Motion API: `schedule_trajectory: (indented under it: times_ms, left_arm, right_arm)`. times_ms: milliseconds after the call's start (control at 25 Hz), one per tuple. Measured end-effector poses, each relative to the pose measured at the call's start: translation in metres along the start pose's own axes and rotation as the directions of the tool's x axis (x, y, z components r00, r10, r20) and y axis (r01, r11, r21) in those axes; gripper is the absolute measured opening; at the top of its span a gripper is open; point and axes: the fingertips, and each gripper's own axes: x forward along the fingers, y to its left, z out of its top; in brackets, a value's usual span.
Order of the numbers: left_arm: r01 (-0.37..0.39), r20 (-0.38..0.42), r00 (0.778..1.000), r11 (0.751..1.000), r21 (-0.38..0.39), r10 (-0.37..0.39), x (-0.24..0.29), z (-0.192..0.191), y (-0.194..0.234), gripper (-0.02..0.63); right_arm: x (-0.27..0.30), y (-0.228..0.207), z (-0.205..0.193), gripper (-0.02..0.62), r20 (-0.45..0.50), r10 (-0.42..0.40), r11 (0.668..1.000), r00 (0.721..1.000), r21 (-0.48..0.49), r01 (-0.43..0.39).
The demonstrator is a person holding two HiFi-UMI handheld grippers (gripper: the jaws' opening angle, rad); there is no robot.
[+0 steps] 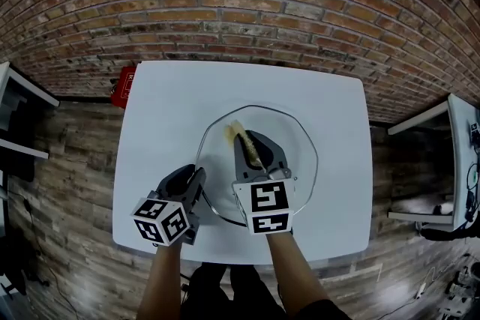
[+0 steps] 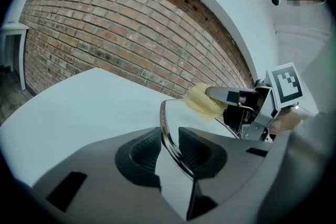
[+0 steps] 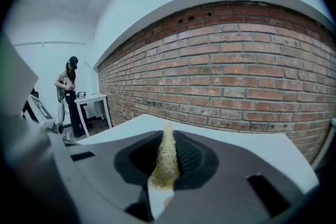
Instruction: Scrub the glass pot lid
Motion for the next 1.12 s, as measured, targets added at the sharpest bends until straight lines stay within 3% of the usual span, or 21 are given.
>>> schedule_trajectory:
  times_ms: [280, 680, 880, 1120]
  left_arm:
    - [-0.003, -0.006, 1.000, 1.000, 0.019, 0.003, 0.000, 0.000, -0.002, 0.109]
    - [-0.003, -0.011, 1.000, 0.999, 0.034, 0.003, 0.000, 0.000, -0.002, 0.109]
    - [-0.007, -0.008, 1.000, 0.999, 0.039, 0.008, 0.001, 0.001, 0.000, 0.109]
    - [-0.007, -0.005, 1.000, 0.999, 0.039, 0.007, 0.001, 0.001, -0.001, 0.109]
  right_arm:
    - [0.018, 0.011, -0.015, 0.057, -0.089, 0.030, 0.999, 0.996, -0.010, -0.031]
    - [0.029, -0.001, -0.036, 0.057, -0.202, 0.005, 1.000, 0.979, -0.022, -0.010]
    - [0.018, -0.027, -0.047, 0.058, -0.245, -0.054, 0.998, 0.968, -0.047, 0.044]
    - [-0.007, -0.085, -0.061, 0.057, -0.282, -0.175, 0.985, 0.943, -0.050, 0.168]
